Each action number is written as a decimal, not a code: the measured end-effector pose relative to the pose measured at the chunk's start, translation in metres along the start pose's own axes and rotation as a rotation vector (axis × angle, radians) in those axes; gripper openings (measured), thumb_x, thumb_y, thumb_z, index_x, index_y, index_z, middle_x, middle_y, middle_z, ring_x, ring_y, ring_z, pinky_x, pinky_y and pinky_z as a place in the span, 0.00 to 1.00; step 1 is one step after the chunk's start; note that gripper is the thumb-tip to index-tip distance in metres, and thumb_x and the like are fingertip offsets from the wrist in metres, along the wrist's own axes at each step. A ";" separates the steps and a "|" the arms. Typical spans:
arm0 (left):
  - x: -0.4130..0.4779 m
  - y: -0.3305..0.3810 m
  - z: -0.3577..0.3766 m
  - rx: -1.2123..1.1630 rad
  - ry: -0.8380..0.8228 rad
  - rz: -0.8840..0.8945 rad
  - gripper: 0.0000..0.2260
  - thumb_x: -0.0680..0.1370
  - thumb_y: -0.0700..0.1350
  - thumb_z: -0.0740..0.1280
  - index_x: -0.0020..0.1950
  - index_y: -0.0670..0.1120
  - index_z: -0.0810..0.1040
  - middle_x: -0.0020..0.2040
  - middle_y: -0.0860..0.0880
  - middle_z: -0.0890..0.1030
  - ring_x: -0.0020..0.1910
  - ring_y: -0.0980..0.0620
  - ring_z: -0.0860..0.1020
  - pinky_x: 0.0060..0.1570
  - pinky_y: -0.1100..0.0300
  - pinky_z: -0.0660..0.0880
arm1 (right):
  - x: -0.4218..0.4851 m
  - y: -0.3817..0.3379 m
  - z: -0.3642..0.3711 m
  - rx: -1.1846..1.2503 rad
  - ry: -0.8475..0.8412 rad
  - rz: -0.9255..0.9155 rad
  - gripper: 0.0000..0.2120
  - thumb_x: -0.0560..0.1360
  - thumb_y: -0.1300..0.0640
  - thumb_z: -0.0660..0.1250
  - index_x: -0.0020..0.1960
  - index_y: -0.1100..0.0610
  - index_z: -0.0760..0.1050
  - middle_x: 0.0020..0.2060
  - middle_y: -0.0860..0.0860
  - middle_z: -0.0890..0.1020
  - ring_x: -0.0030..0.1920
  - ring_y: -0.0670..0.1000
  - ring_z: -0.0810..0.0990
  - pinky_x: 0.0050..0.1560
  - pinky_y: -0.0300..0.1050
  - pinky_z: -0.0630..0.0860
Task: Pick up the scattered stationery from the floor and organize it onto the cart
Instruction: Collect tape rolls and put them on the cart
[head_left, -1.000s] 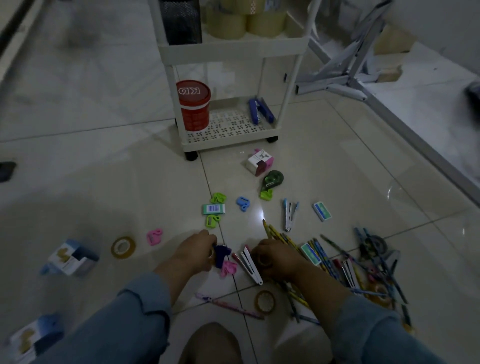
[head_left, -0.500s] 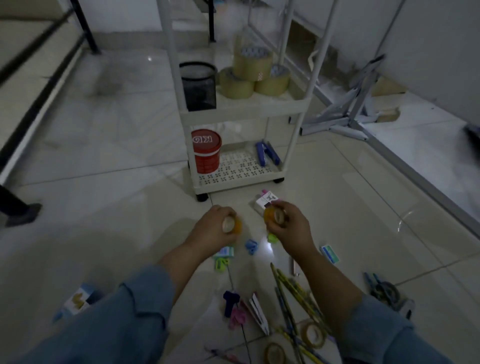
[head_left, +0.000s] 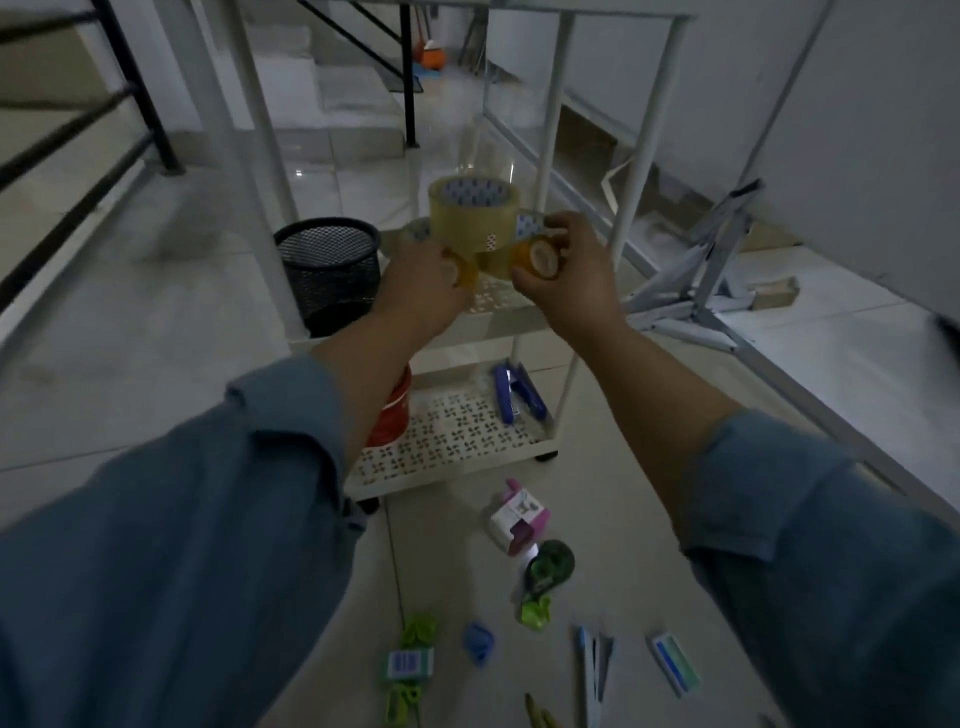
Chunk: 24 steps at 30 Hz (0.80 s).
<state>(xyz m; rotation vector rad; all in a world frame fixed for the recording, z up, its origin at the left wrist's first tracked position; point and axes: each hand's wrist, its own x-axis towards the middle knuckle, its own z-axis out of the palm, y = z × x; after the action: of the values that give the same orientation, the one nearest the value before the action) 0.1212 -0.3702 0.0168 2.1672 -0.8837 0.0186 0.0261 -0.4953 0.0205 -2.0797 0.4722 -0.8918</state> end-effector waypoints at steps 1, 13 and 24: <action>0.007 -0.002 0.002 -0.003 -0.030 -0.038 0.20 0.68 0.46 0.71 0.57 0.40 0.74 0.55 0.39 0.78 0.53 0.42 0.78 0.52 0.50 0.77 | 0.010 0.001 0.003 -0.101 -0.055 0.038 0.26 0.68 0.58 0.73 0.62 0.60 0.68 0.50 0.48 0.76 0.48 0.47 0.76 0.50 0.40 0.75; 0.027 -0.015 0.021 0.054 0.046 -0.175 0.24 0.67 0.45 0.75 0.58 0.37 0.74 0.54 0.39 0.79 0.54 0.41 0.78 0.49 0.55 0.73 | 0.037 0.009 0.018 -0.465 -0.283 0.122 0.15 0.74 0.58 0.66 0.59 0.62 0.74 0.55 0.57 0.78 0.55 0.53 0.76 0.49 0.41 0.71; 0.014 -0.009 0.014 -0.109 0.069 -0.295 0.29 0.67 0.41 0.76 0.64 0.39 0.68 0.63 0.42 0.75 0.61 0.46 0.73 0.49 0.61 0.70 | 0.029 0.018 0.008 -0.418 -0.247 0.128 0.20 0.68 0.54 0.74 0.57 0.61 0.77 0.55 0.56 0.80 0.56 0.53 0.78 0.57 0.45 0.74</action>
<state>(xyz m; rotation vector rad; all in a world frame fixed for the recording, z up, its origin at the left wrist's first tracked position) 0.1333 -0.3838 0.0054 2.1596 -0.5081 -0.0978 0.0509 -0.5189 0.0154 -2.4638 0.6935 -0.4784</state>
